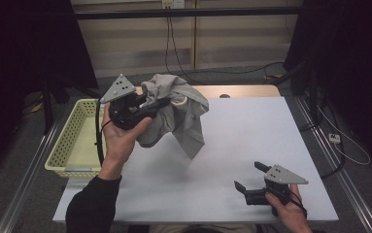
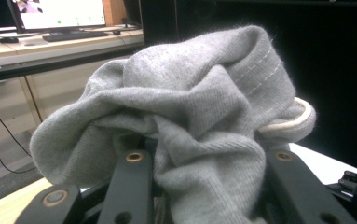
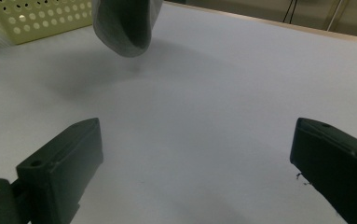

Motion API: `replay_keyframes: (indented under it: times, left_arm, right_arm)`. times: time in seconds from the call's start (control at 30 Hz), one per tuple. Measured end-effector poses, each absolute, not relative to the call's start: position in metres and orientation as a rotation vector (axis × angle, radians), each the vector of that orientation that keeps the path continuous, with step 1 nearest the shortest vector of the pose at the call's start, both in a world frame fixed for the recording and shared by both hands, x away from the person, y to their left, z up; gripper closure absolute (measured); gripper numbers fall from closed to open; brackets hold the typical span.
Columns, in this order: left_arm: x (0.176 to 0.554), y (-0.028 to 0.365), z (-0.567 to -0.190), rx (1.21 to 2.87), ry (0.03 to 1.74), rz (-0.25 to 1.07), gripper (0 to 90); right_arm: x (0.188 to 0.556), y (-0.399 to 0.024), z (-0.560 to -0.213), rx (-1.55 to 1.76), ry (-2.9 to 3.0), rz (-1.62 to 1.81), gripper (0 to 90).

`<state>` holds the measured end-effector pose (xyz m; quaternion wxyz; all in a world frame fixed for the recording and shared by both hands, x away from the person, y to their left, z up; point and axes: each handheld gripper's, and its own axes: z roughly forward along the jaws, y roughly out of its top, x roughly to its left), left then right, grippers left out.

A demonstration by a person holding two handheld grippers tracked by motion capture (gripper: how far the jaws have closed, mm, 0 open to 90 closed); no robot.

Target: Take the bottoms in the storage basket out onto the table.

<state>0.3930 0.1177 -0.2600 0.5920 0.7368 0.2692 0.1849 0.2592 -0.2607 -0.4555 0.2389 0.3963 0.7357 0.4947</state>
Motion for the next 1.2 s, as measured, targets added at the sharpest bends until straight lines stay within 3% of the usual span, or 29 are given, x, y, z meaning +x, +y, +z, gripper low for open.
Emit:
replay_keyframes:
  times: [1.2]
  left_arm:
    - [0.419, 0.082, -0.307, 1.796, 0.693, 0.374, 65.6]
  right_arm:
    - [0.259, -0.261, -0.455, 1.083, 2.018, 1.355, 2.5]
